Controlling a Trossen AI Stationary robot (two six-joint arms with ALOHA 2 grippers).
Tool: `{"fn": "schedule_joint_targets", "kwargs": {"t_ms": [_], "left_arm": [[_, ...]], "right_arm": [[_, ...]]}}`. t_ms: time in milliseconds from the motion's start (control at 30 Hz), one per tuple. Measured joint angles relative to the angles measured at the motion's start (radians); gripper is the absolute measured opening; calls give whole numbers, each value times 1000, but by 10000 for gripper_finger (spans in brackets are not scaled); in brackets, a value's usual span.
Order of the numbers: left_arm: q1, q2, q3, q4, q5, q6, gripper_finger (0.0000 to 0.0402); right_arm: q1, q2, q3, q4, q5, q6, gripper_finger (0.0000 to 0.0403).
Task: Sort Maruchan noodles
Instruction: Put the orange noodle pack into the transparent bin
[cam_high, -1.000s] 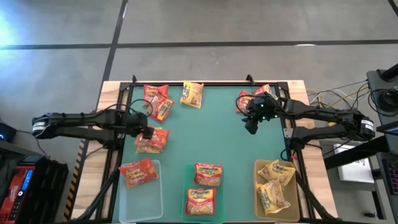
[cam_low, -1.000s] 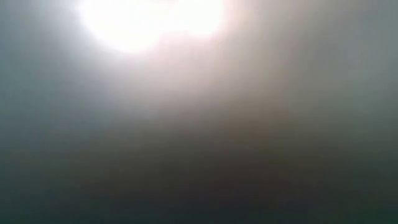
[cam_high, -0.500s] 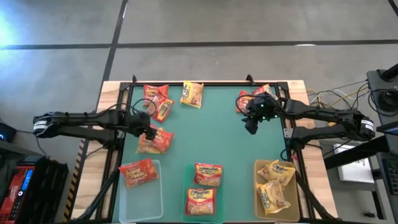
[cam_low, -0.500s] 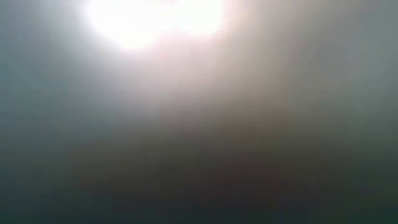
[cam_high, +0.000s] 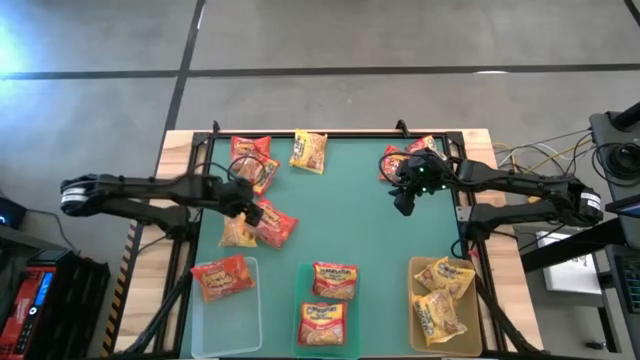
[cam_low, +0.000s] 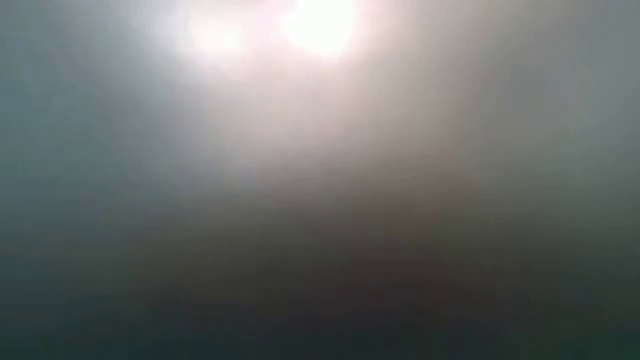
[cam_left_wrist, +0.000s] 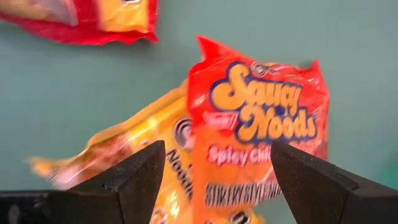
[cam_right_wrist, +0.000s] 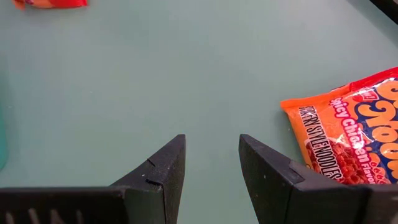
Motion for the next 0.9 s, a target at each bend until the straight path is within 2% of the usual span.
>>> {"fn": "schedule_joint_targets", "kwargs": {"t_ms": [133, 267, 600, 900], "left_arm": [[0, -19, 12, -71, -25, -47, 275], [1, -7, -20, -33, -28, -57, 275], [37, 41, -121, 222, -27, 16, 275], [40, 63, -220, 477, 21, 38, 275]], "right_arm": [[0, 0, 0, 0, 0, 0, 139], [0, 0, 0, 0, 0, 0, 139], [0, 0, 0, 0, 0, 0, 139], [0, 0, 0, 0, 0, 0, 139]]}}
